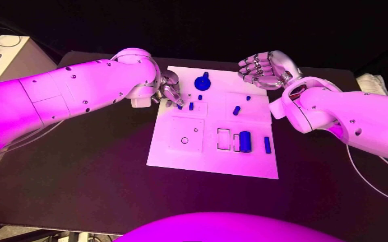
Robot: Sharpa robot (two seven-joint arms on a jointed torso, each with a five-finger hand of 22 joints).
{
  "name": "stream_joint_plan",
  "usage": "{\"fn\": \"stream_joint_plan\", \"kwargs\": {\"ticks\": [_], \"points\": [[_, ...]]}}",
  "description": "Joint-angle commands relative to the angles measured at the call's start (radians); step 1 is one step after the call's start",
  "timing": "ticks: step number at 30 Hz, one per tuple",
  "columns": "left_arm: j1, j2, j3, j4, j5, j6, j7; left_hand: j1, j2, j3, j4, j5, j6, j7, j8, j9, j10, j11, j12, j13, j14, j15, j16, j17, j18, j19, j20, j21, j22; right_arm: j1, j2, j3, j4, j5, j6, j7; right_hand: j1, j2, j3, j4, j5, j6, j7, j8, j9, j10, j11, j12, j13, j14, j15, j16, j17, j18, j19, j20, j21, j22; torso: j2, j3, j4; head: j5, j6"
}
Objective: Assemble the parts on the task board
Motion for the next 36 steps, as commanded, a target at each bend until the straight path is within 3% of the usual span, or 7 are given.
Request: {"fn": "stream_joint_plan", "kwargs": {"ticks": [1, 17, 26, 32, 36], "points": [[-0.007, 0.005, -0.005, 0.004, 0.008, -0.007, 0.002, -0.018, 0.000, 0.146, -0.159, -0.002, 0.003, -0.005, 0.003, 0.004, 0.014, -0.002, 0.004, -0.002, 0.072, -0.004, 0.005, 0.173, -0.011, -0.005, 0.000, -0.008, -0.001, 0.000, 0.000, 0.000, 0.000, -0.001, 0.013, 0.010, 0.002, 0.011, 0.000, -0.007, 0.006, -0.003, 0.038, -0.006, -0.001, 0.003, 0.007, -0.005, -0.001, 0.003, 0.004, -0.005, -0.001, 0.014, -0.004, 0.006, 0.000, -0.002, 0.001, -0.0003, 0.0000, 0.000, 0.001], [-0.007, 0.003, -0.004, 0.005, 0.018, -0.035, 0.003, -0.068, -0.011, 0.033, -0.072, -0.021, 0.014, -0.023, -0.002, 0.000, 0.027, -0.012, 0.003, -0.003, 0.074, -0.012, 0.006, 0.178, -0.012, 0.001, -0.007, -0.018, -0.003, 0.000, 0.001, 0.000, -0.001, -0.001, 0.017, 0.010, 0.002, 0.011, 0.001, -0.007, 0.009, -0.003, 0.038, -0.006, -0.001, 0.003, 0.008, -0.006, -0.001, 0.003, 0.005, -0.007, -0.004, 0.014, -0.004, 0.006, -0.001, -0.004, 0.001, -0.0006, -0.0003, 0.000, -0.002], [-0.007, 0.000, -0.004, 0.003, 0.018, -0.045, 0.003, -0.086, -0.016, -0.093, 0.010, -0.028, 0.029, -0.022, -0.015, -0.012, 0.022, -0.012, 0.006, 0.001, 0.073, -0.013, 0.004, 0.176, -0.012, 0.003, -0.008, -0.026, -0.009, 0.000, 0.001, 0.000, -0.001, -0.001, 0.016, 0.009, 0.001, 0.011, 0.000, -0.008, 0.011, -0.003, 0.039, -0.007, -0.002, 0.003, 0.008, -0.008, -0.001, 0.000, 0.006, -0.011, -0.009, 0.013, -0.006, 0.007, -0.001, -0.011, 0.001, -0.0002, -0.0001, -0.002, -0.002], [-0.007, -0.003, -0.003, 0.002, 0.015, -0.051, 0.001, -0.073, -0.020, -0.226, 0.079, -0.033, 0.036, -0.020, -0.022, -0.017, 0.019, -0.010, 0.009, 0.005, 0.073, -0.012, 0.004, 0.178, -0.013, 0.006, -0.008, -0.030, -0.011, 0.000, 0.000, 0.000, -0.001, -0.001, 0.016, 0.009, 0.001, 0.010, 0.000, -0.009, 0.011, -0.003, 0.039, -0.008, -0.002, 0.003, 0.009, -0.008, -0.001, -0.001, 0.006, -0.012, -0.010, 0.013, -0.007, 0.007, -0.001, -0.012, 0.001, 0.0003, -0.0007, -0.002, -0.001], [-0.007, -0.007, -0.001, 0.005, 0.014, -0.057, 0.001, -0.068, -0.021, -0.278, 0.117, -0.050, 0.039, -0.019, -0.026, -0.020, 0.019, -0.009, 0.009, 0.006, 0.074, -0.011, 0.004, 0.179, -0.013, 0.007, -0.007, -0.031, -0.010, 0.000, 0.000, 0.000, -0.001, -0.001, 0.017, 0.009, 0.001, 0.010, 0.000, -0.009, 0.011, -0.003, 0.040, -0.008, -0.003, 0.003, 0.009, -0.009, -0.001, -0.002, 0.007, -0.013, -0.011, 0.013, -0.008, 0.008, -0.002, -0.014, 0.001, -0.0002, -0.0004, -0.002, 0.001]]}}
